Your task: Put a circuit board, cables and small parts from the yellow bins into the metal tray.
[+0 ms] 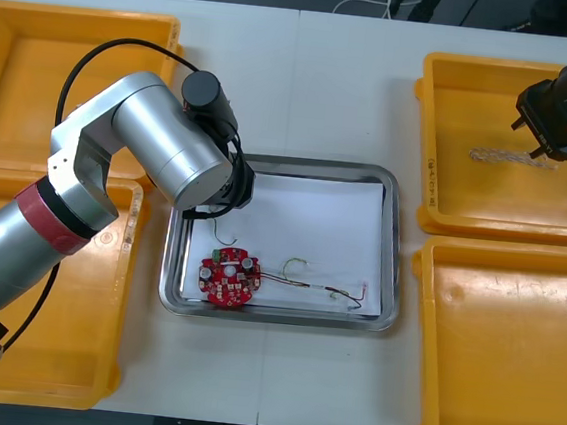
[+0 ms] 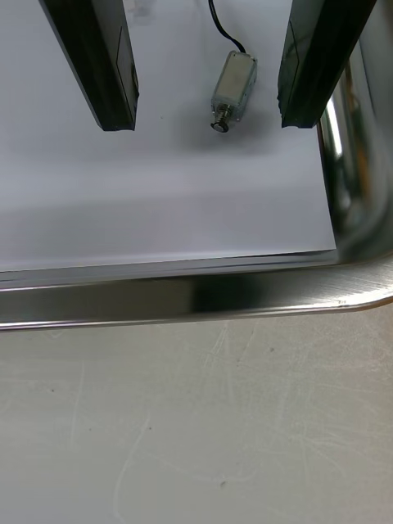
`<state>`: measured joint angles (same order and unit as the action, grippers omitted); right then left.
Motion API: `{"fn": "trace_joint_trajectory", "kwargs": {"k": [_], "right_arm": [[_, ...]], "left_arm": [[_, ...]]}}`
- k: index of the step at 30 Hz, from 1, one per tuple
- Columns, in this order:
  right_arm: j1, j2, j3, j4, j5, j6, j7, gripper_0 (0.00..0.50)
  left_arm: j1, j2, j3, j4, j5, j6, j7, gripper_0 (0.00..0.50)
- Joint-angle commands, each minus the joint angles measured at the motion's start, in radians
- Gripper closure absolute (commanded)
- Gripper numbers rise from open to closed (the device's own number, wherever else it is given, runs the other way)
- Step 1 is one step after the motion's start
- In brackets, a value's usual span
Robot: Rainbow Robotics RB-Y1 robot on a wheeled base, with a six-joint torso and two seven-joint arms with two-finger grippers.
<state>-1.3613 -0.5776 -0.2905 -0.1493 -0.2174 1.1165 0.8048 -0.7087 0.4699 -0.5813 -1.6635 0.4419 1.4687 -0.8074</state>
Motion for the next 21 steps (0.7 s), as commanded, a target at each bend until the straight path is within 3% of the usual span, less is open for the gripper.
{"fn": "trace_joint_trajectory", "kwargs": {"k": [1,12,21], "right_arm": [[-0.062,0.005,-0.001,0.031,0.000,-0.046,-0.067,0.000],[-0.050,0.002,-0.001,0.042,-0.004,-0.073,-0.090,0.000],[-0.030,0.002,-0.001,0.042,-0.025,-0.095,-0.110,0.000]], "left_arm": [[-0.018,-0.016,0.011,-0.055,0.000,0.041,0.080,0.000],[-0.072,0.000,0.074,-0.124,0.064,0.191,0.051,0.000],[-0.147,0.049,0.172,-0.134,0.181,0.306,0.004,0.000]]}}
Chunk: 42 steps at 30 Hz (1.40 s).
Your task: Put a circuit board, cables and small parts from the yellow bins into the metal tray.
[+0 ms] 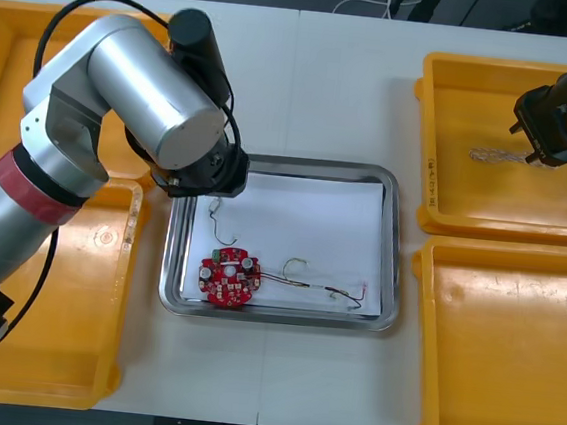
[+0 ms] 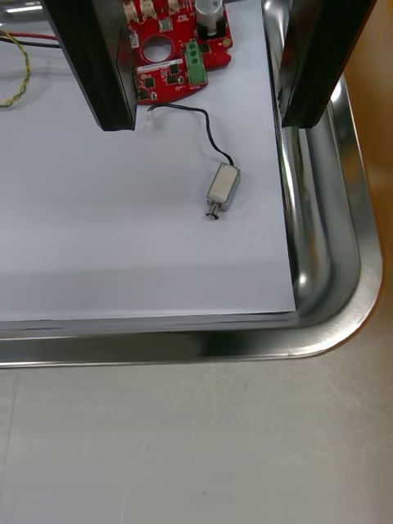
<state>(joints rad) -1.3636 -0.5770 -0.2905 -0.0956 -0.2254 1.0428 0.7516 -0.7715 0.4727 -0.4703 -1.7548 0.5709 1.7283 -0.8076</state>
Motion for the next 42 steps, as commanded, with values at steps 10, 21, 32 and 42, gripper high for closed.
{"fn": "trace_joint_trajectory", "kwargs": {"k": [10,21,32,42], "right_arm": [[0.014,0.000,0.002,-0.013,-0.034,-0.064,-0.038,0.000],[0.064,0.002,0.001,-0.013,-0.064,-0.089,-0.046,0.000],[0.098,0.005,0.002,-0.013,-0.144,-0.106,-0.038,0.000],[0.132,0.026,0.002,-0.015,-0.166,-0.124,-0.038,0.000]], "left_arm": [[-0.117,0.115,0.170,-0.041,0.122,0.151,-0.148,0.000],[-0.117,0.211,0.259,0.008,0.188,0.165,-0.331,0.000],[-0.134,0.221,0.389,0.179,0.141,0.148,-0.565,0.000],[-0.140,0.221,0.398,0.322,0.064,0.005,-0.714,0.000]]}}
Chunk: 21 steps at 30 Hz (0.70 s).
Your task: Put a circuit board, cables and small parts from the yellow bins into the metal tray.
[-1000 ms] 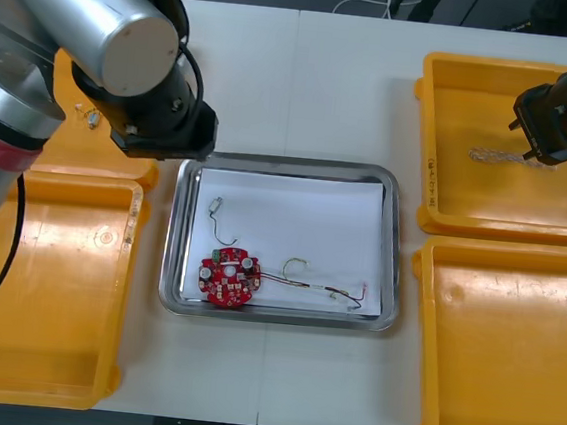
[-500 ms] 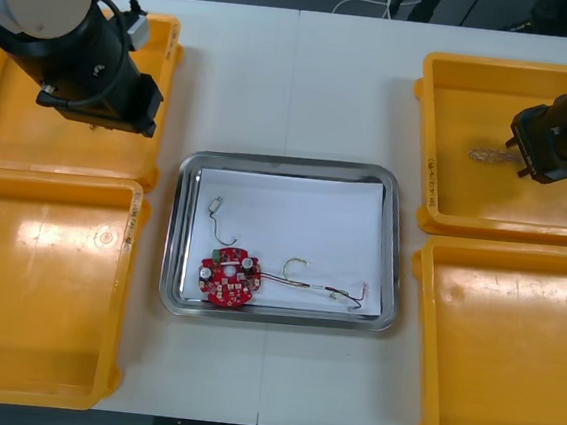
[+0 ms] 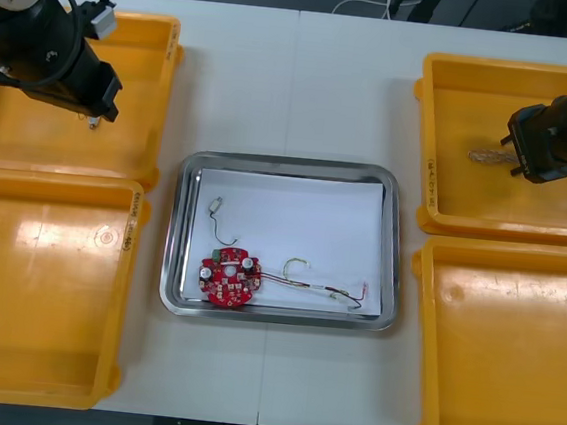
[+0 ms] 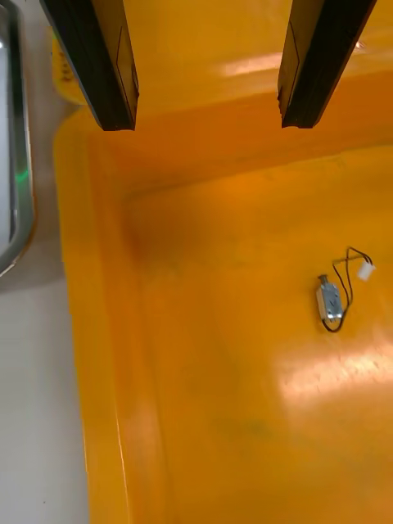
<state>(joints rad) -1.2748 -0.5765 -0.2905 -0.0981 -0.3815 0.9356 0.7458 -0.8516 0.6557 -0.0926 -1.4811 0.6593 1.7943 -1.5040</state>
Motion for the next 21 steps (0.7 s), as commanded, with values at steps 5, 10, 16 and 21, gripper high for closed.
{"fn": "trace_joint_trajectory", "kwargs": {"k": [5,10,16,21], "right_arm": [[0.049,0.035,0.002,-0.012,-0.008,-0.015,-0.031,0.000],[0.058,0.044,0.005,-0.012,-0.005,-0.012,-0.025,0.000],[0.063,0.050,0.016,-0.012,0.015,0.026,-0.016,0.000],[0.061,0.052,0.024,-0.012,0.030,0.045,-0.011,0.000]], "left_arm": [[-0.067,0.036,0.031,0.121,-0.040,-0.125,-0.073,0.000],[-0.072,0.036,0.036,0.183,-0.046,-0.196,-0.100,0.000],[-0.081,0.036,0.036,0.248,-0.067,-0.268,-0.163,0.000],[-0.092,0.036,0.037,0.318,-0.079,-0.325,-0.228,0.000]]}}
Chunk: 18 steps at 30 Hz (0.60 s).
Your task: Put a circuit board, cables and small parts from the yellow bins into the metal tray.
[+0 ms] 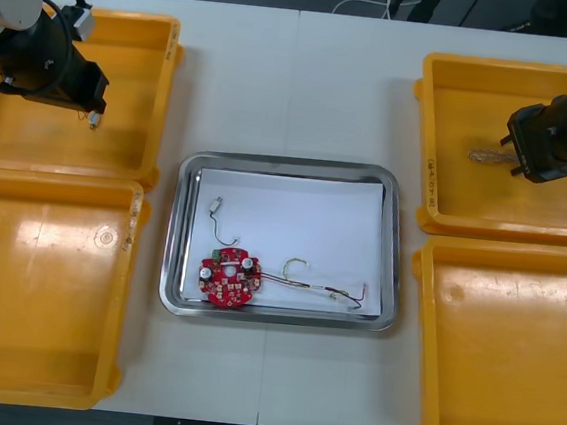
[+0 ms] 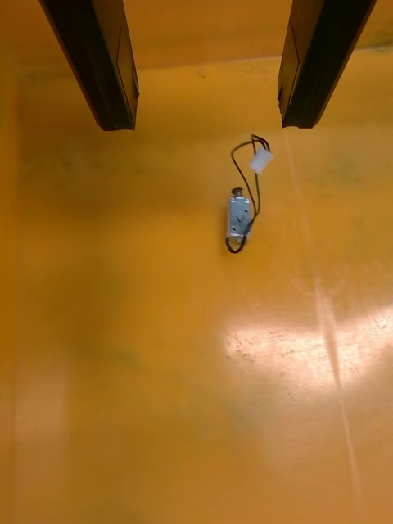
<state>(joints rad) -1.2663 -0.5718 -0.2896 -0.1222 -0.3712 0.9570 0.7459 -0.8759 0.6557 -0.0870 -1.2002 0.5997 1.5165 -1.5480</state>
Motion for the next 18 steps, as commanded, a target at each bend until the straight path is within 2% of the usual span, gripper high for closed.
{"fn": "trace_joint_trajectory", "kwargs": {"k": [1,8,18], "right_arm": [[0.053,0.047,0.026,0.012,0.023,0.026,-0.010,0.000],[0.008,0.044,0.070,0.061,0.051,0.042,0.007,0.000],[-0.062,0.010,0.096,0.061,0.074,0.141,0.040,0.000]], "left_arm": [[-0.067,0.036,0.032,0.050,-0.020,-0.062,-0.188,0.000],[-0.067,0.030,0.029,0.094,-0.021,-0.107,-0.208,0.000],[-0.067,0.010,-0.004,0.137,-0.021,-0.156,-0.218,0.000]]}}
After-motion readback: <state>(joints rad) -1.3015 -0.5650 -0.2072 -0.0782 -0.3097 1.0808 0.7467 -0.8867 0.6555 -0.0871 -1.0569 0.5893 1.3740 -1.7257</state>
